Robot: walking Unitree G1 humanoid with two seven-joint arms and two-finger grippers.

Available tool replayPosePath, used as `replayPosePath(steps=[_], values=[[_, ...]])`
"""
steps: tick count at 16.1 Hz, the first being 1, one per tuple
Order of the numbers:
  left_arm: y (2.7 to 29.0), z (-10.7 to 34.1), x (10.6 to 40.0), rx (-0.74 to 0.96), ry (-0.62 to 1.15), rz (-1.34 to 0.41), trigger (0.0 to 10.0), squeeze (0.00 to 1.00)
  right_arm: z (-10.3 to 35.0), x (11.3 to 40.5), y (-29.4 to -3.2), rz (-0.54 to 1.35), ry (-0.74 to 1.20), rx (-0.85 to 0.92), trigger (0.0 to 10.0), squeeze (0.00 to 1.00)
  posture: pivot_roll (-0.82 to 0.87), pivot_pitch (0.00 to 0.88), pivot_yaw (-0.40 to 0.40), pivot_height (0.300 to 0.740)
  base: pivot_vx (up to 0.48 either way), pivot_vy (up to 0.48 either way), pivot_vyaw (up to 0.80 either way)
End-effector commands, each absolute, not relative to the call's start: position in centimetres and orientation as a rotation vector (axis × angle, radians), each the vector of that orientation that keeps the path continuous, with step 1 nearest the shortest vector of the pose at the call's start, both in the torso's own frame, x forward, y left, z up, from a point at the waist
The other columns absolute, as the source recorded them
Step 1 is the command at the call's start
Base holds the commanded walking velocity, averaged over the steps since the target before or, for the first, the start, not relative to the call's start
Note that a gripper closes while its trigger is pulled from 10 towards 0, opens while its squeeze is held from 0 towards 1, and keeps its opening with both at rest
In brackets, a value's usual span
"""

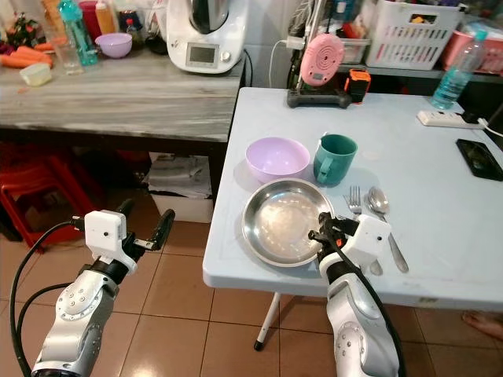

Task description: Setting the table

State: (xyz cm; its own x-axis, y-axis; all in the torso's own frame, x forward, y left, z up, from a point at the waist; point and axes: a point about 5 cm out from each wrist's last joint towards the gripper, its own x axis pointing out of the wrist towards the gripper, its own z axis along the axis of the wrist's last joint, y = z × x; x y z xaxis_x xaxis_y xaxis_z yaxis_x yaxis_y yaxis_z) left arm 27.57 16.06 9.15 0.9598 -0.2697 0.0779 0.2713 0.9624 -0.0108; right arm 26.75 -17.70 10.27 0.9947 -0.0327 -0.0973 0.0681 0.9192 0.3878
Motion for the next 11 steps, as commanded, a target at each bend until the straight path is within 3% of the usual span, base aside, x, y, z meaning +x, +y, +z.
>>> replayPosePath(steps=[1, 11], values=[[15.73, 9.05, 27.59, -0.035, -0.065, -0.272, 10.0, 0.00, 10.95, 26.71, -18.30, -0.072, 0.056, 0.392, 10.0, 0.00, -0.03, 0.000, -0.014, 0.740, 0.000, 0.420, 0.00], [15.49, 9.35, 27.98, -0.038, -0.065, -0.273, 10.0, 0.00, 11.06, 26.69, -18.48, -0.075, 0.038, 0.370, 10.0, 0.00, -0.03, 0.000, -0.007, 0.740, 0.000, 0.440, 0.00]])
